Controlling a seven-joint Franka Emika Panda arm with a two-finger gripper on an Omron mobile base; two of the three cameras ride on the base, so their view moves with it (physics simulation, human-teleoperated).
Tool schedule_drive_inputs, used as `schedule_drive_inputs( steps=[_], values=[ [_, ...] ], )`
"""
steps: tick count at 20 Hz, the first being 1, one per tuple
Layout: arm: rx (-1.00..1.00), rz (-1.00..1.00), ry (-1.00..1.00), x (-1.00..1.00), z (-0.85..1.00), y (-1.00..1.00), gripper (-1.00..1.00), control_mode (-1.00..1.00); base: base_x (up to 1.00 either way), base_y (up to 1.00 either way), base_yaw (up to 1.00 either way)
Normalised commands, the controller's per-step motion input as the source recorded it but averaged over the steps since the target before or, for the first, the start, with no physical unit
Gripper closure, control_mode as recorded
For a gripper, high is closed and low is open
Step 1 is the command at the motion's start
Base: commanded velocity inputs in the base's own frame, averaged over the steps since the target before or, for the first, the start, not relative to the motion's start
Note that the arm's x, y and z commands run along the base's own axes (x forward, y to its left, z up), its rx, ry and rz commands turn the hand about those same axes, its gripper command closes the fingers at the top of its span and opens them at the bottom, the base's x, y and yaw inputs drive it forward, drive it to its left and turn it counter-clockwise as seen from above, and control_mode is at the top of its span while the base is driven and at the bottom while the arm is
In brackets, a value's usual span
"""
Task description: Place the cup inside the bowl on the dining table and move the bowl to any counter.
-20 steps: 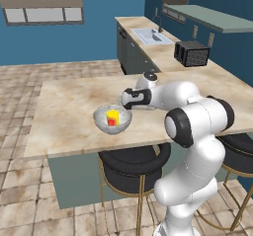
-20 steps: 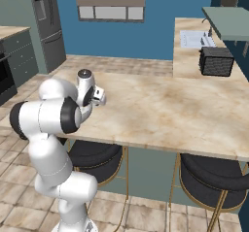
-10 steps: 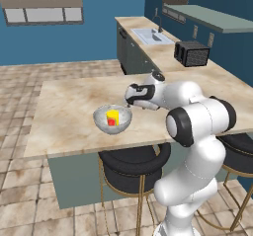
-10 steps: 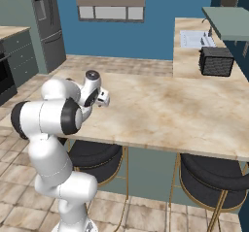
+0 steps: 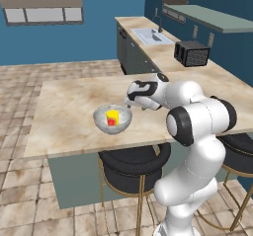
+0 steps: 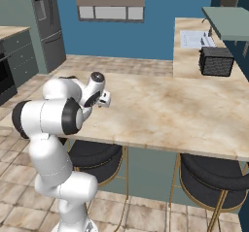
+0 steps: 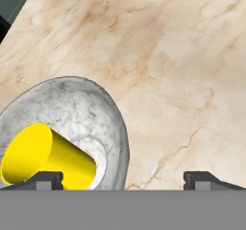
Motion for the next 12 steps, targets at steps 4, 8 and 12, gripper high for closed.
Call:
schedule_drive_inputs(
  steps=[4,8,12],
  values=[
    [0.0,0.05,0.0,0.0,-0.03,0.0,-1.0,-1.0,0.0,0.0,0.0],
    [0.0,0.05,0.0,0.0,-0.08,0.0,-1.0,-1.0,0.0,0.0,0.0],
    [0.0,0.04,0.0,0.0,-0.11,0.0,-1.0,-1.0,0.0,0.0,0.0]
  ],
)
